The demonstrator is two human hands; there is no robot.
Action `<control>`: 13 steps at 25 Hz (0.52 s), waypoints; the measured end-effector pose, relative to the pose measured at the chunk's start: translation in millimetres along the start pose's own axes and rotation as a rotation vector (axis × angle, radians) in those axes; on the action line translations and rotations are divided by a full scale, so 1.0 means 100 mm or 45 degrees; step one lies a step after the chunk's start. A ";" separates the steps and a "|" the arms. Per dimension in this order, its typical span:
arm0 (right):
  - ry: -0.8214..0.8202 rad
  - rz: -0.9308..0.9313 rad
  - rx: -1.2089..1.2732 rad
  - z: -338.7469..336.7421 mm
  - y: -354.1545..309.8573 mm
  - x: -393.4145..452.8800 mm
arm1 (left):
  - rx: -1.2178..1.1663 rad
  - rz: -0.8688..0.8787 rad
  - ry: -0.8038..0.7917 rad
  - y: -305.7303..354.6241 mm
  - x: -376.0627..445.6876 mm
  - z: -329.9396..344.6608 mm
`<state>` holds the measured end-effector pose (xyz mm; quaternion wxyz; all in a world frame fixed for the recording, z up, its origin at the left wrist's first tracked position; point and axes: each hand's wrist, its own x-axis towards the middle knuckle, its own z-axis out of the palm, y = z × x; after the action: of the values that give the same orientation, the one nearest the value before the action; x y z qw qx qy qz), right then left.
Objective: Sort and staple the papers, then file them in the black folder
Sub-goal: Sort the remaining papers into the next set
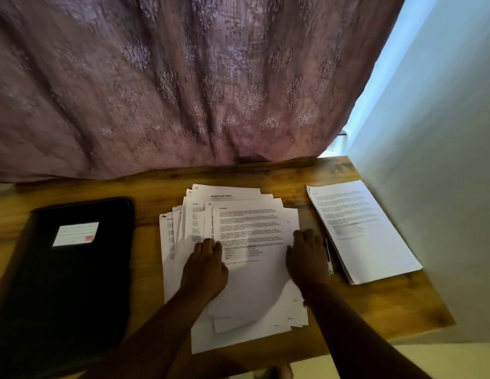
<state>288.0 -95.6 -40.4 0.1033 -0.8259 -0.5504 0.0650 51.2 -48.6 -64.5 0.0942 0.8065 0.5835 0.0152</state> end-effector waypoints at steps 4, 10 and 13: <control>-0.171 -0.294 -0.022 0.17 -0.24 -0.04 | -0.078 -0.186 0.027 -0.07 -0.07 -0.04; -0.100 -0.381 -0.041 0.40 -0.13 -0.04 | -0.764 -0.678 0.171 0.09 0.07 -0.19; -0.021 -0.411 -0.044 0.43 -0.11 -0.09 | -0.613 -0.666 0.278 0.22 0.04 -0.28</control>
<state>265.3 -95.6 -79.2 0.0937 -0.7278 -0.6778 0.0449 68.9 -48.1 -34.0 0.2191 0.5785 0.7562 0.2134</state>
